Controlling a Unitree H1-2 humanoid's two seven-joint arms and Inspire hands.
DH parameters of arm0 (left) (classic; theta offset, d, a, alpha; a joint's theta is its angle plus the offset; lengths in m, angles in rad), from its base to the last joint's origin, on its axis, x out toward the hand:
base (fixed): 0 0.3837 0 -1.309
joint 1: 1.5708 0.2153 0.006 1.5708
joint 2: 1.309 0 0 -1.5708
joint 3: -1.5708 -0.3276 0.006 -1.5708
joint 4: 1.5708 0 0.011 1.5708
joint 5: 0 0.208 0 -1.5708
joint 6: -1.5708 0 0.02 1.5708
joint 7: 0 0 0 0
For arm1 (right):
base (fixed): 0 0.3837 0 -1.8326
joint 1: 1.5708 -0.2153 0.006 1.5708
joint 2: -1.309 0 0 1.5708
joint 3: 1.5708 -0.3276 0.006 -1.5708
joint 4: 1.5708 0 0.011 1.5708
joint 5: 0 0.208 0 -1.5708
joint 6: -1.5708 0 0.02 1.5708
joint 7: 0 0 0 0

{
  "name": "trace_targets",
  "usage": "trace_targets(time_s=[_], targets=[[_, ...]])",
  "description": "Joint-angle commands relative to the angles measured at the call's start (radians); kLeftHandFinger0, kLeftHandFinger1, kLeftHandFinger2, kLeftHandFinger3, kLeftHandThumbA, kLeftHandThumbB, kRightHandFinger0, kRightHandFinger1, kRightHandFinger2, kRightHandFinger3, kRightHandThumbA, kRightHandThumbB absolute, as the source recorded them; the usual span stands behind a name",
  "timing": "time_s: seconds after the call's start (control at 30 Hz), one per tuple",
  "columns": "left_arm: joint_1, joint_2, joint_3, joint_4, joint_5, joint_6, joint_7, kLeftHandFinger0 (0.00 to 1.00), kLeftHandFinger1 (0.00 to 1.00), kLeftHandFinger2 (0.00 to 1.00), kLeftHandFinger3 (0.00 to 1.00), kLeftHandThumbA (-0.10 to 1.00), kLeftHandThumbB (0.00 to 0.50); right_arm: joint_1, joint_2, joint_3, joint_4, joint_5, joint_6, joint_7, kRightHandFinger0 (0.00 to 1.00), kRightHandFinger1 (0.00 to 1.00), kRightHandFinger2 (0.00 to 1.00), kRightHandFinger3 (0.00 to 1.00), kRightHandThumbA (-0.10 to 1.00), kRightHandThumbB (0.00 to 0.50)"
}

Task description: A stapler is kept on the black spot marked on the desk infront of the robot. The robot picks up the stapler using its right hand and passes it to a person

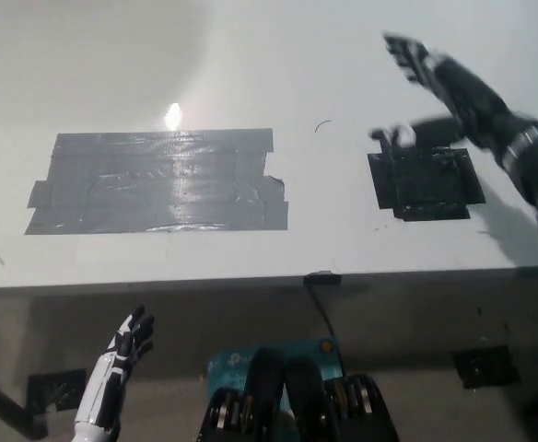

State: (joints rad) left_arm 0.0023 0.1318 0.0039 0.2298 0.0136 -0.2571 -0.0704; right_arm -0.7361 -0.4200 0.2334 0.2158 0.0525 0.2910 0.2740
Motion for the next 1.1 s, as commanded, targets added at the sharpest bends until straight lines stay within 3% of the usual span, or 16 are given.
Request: trace_targets(time_s=[0.0,0.1,0.17,0.27,0.37,0.4,0.43,0.57,0.73,0.87,0.97,1.07], targets=[[0.088,0.000,-0.016,-0.003,-0.001,-0.043,-0.018,1.00,1.00,1.00,1.00,1.00,0.479,0.435,-0.315,-0.235,-1.166,0.545,-0.212,-0.228,1.00,1.00,1.00,1.00,0.70,0.421],[0.090,-0.007,-0.016,0.002,-0.003,-0.043,-0.015,1.00,1.00,1.00,1.00,1.00,0.484,0.530,-0.242,-0.165,-1.166,0.448,-0.284,-0.223,1.00,1.00,1.00,1.00,0.78,0.426],[0.088,-0.008,-0.017,0.011,-0.004,-0.051,-0.016,1.00,1.00,1.00,1.00,1.00,0.490,0.608,-0.163,-0.117,-1.166,0.393,-0.315,-0.193,1.00,1.00,1.00,1.00,0.82,0.400],[0.087,-0.005,-0.012,0.010,-0.009,-0.051,-0.017,1.00,1.00,1.00,1.00,1.00,0.483,0.688,-0.071,-0.083,-1.166,0.353,-0.282,-0.191,1.00,1.00,1.00,1.00,0.86,0.427],[0.084,-0.005,-0.008,0.012,-0.016,-0.050,-0.019,1.00,1.00,1.00,1.00,1.00,0.476,0.753,0.007,-0.079,-1.166,0.298,-0.258,-0.180,1.00,1.00,1.00,1.00,0.88,0.368],[0.080,-0.003,-0.009,0.020,-0.017,-0.061,-0.022,1.00,1.00,1.00,1.00,1.00,0.470,0.789,0.058,-0.086,-1.160,0.282,-0.210,-0.166,1.00,1.00,1.00,1.00,0.89,0.385],[0.080,-0.001,-0.009,0.024,-0.015,-0.067,-0.024,1.00,1.00,1.00,1.00,1.00,0.467,0.823,0.093,-0.084,-1.130,0.273,-0.186,-0.150,1.00,1.00,1.00,1.00,0.91,0.372],[0.083,0.000,-0.008,0.020,-0.019,-0.063,-0.027,1.00,1.00,1.00,1.00,1.00,0.458,0.878,0.132,-0.072,-0.993,0.252,-0.229,-0.105,1.00,1.00,1.00,1.00,0.95,0.338],[0.082,-0.005,-0.004,0.018,-0.020,-0.058,-0.022,1.00,1.00,1.00,1.00,1.00,0.470,0.894,0.209,-0.073,-0.748,0.173,-0.281,-0.076,1.00,1.00,1.00,1.00,0.94,0.259],[0.081,-0.007,-0.006,0.017,-0.014,-0.054,-0.018,1.00,1.00,1.00,1.00,1.00,0.481,0.874,0.244,-0.090,-0.587,0.135,-0.286,-0.074,1.00,1.00,1.00,1.00,0.91,0.290],[0.078,-0.007,-0.005,0.016,-0.009,-0.051,-0.013,1.00,1.00,1.00,1.00,1.00,0.491,0.856,0.258,-0.101,-0.476,0.100,-0.311,-0.070,1.00,1.00,1.00,1.00,0.96,0.330],[0.077,-0.006,-0.002,0.016,-0.004,-0.047,-0.006,1.00,1.00,1.00,1.00,1.00,0.500,0.846,0.258,-0.103,-0.440,0.088,-0.298,-0.066,1.00,1.00,1.00,1.00,0.94,0.303]])
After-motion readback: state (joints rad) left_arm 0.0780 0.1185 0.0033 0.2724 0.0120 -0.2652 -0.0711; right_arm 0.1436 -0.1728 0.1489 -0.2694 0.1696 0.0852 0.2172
